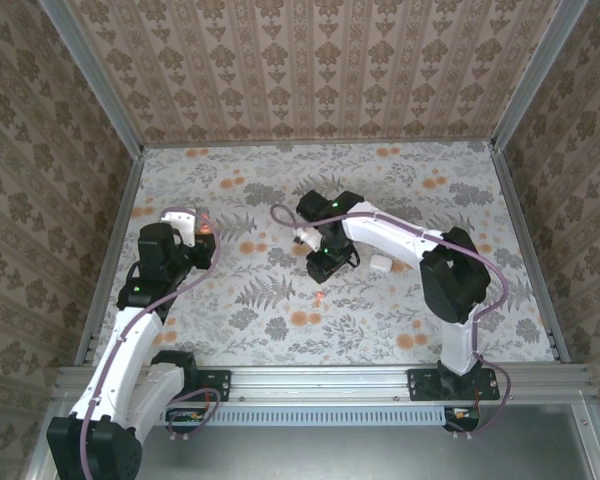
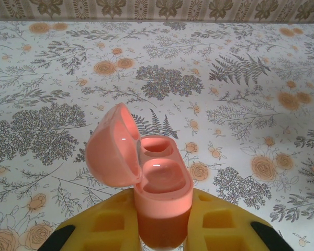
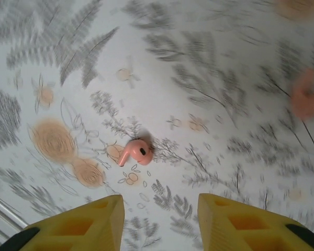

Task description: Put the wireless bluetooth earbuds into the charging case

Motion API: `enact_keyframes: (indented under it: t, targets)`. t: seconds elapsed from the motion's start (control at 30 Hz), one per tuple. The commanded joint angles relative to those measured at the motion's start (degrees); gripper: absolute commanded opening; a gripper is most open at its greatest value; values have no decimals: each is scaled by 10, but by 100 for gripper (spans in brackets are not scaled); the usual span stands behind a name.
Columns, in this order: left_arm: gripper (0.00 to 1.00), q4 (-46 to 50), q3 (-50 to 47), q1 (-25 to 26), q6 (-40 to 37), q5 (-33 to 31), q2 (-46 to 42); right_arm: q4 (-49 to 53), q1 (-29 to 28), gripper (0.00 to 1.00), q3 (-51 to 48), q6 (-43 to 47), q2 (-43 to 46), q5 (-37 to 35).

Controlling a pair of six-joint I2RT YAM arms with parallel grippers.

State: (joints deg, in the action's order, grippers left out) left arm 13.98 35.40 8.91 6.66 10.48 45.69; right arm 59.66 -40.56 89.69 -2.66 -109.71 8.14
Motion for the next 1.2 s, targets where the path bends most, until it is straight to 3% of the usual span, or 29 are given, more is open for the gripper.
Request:
enact_keyframes:
  t: [0.0,0.13,0.27,0.6,1.17]
  targets:
    - [8,-3,19,-1,-3,6,1,54,14,45,-4,-254,14,22]
    - [8,-9,16,1,1,10,3,-15,8,48,-58,-378,25,75]
    - [8,-11,15,3,2,13,3,-74,3,48,-78,-425,5,93]
    - [8,-8,15,3,-1,9,4,-45,-9,46,-40,-402,-64,70]
    - [8,-6,15,6,1,11,7,-42,-17,39,-44,-384,-99,56]
